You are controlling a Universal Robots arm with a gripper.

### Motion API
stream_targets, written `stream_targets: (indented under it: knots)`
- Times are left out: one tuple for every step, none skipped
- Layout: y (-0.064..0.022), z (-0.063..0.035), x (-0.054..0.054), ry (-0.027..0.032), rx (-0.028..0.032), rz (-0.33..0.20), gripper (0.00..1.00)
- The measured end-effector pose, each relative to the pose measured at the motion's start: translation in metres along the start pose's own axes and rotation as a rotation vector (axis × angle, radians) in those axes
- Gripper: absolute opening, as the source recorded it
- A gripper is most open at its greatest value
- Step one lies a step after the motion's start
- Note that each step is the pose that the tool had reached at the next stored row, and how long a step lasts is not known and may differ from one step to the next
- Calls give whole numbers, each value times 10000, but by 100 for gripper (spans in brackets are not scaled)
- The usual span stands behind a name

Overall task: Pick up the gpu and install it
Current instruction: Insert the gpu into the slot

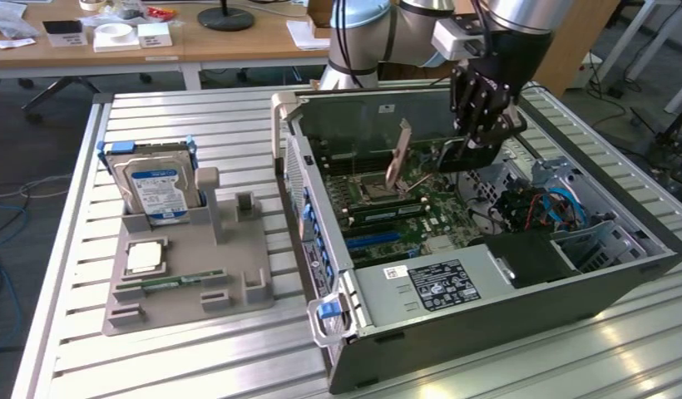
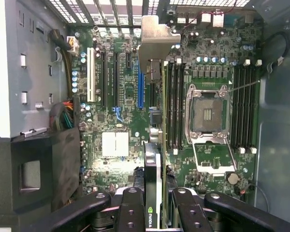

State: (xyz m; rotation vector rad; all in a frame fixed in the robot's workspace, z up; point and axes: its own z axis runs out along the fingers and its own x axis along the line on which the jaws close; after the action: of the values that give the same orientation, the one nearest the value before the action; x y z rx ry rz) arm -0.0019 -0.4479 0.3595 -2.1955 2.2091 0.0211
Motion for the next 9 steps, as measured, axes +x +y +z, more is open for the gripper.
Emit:
stream_targets:
  knots:
    - [2, 15, 0, -1, 1, 0, 27]
    - [5, 31, 1, 0, 1, 0, 27]
    - [8, 46, 1, 0, 0, 0, 27]
    - [12, 61, 2, -1, 1, 0, 27]
    - [16, 74, 2, -1, 1, 0, 27]
    - [20, 84, 2, -1, 2, 0, 27]
    - [28, 88, 2, 0, 1, 0, 27]
    - [40, 92, 3, 1, 2, 0, 27]
    - [54, 94, 3, 2, 3, -1, 27]
